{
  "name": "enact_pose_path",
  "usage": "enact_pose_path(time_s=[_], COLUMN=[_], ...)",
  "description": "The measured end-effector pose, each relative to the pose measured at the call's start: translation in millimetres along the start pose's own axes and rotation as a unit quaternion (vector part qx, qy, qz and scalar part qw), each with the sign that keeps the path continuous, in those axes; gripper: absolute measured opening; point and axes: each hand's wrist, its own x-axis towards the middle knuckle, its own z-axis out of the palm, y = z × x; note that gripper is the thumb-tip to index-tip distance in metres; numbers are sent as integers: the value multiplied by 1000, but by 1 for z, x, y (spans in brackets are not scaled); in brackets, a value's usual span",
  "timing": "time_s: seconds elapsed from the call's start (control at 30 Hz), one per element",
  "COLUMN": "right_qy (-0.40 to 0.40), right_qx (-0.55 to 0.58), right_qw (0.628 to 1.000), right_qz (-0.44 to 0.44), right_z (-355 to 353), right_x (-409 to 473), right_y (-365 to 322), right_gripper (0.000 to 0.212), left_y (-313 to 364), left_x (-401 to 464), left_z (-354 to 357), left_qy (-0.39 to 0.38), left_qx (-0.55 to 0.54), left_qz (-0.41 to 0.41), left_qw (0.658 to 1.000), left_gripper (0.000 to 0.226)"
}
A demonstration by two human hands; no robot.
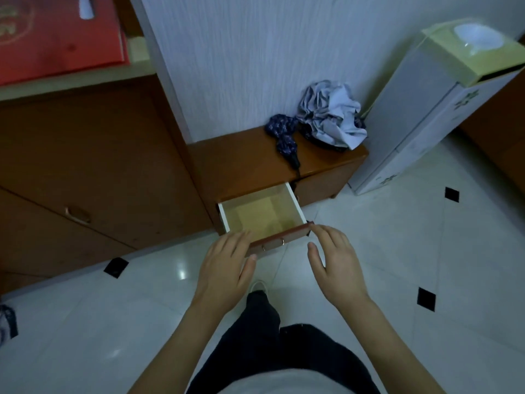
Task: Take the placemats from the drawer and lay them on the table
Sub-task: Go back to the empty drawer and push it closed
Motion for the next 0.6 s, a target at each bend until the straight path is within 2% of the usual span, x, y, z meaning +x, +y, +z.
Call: enact_pose_path(time_s=[0.27, 0.43, 0.6], right_qy=[-25, -52, -72], right_qx=[62, 68, 68], right_qw=[996, 990, 983], right_qz=[-52, -109, -154], right_z=[45, 124, 213], right_x=[95, 130, 156], right_y=[51, 112, 180], right_gripper=[42, 42, 42], left_y=[-13, -49, -106], left_x=[89, 114, 132], left_z=[54, 139, 233], left_qy=[43, 79, 73], left_qx=[-2, 10, 44], left_qz=[-20, -40, -49], left_qw=[999, 996, 995], left_gripper=[43, 41, 43])
